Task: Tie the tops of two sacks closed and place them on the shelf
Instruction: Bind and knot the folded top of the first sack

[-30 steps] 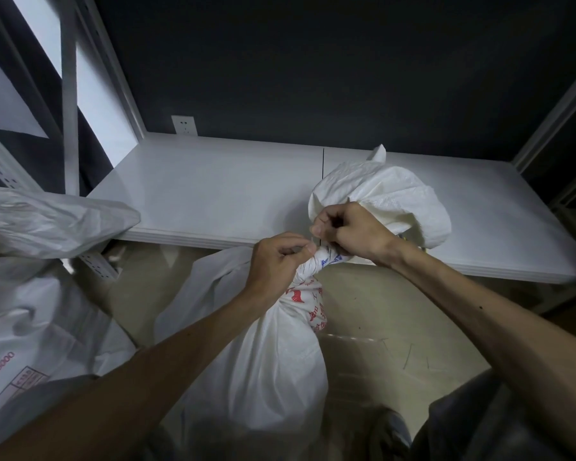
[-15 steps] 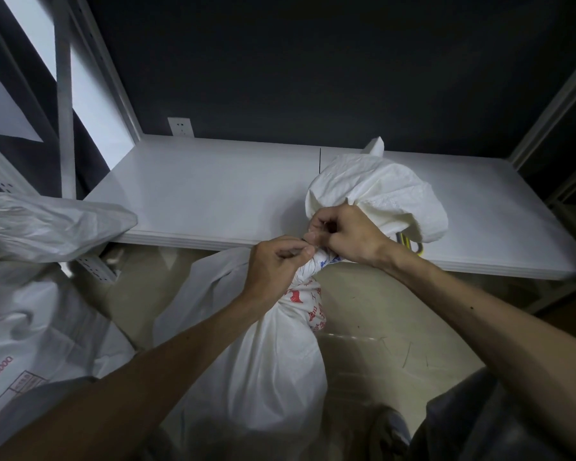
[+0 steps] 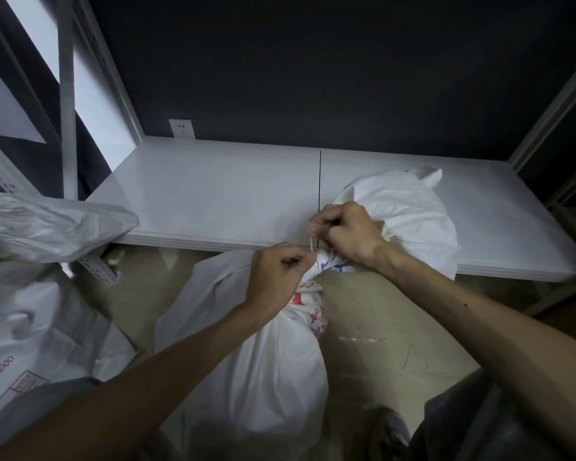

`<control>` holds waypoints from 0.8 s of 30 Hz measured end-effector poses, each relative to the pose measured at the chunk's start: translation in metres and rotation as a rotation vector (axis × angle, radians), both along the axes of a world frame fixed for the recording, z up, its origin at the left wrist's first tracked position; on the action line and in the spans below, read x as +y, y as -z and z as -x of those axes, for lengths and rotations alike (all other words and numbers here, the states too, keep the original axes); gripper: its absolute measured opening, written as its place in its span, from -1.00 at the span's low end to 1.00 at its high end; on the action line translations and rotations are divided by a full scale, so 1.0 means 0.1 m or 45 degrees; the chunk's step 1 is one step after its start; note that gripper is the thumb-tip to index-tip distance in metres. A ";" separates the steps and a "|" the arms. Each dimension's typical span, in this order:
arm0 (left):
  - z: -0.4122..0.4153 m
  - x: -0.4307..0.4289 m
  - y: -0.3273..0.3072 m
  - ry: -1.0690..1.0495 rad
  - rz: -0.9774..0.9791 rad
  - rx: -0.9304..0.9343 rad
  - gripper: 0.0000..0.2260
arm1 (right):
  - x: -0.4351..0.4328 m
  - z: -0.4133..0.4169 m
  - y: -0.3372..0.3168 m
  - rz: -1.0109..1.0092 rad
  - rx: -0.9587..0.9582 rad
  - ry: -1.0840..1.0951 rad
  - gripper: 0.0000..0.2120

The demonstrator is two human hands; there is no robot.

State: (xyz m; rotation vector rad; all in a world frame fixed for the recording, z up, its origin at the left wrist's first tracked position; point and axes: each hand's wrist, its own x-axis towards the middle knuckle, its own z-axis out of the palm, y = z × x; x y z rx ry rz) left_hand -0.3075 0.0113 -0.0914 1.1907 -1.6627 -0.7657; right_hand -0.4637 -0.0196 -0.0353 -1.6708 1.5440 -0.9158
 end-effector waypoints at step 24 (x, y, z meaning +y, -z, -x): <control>-0.02 -0.04 -0.03 -0.022 -0.237 -0.063 -0.78 | 0.04 -0.14 -0.04 0.005 -0.161 0.110 -0.80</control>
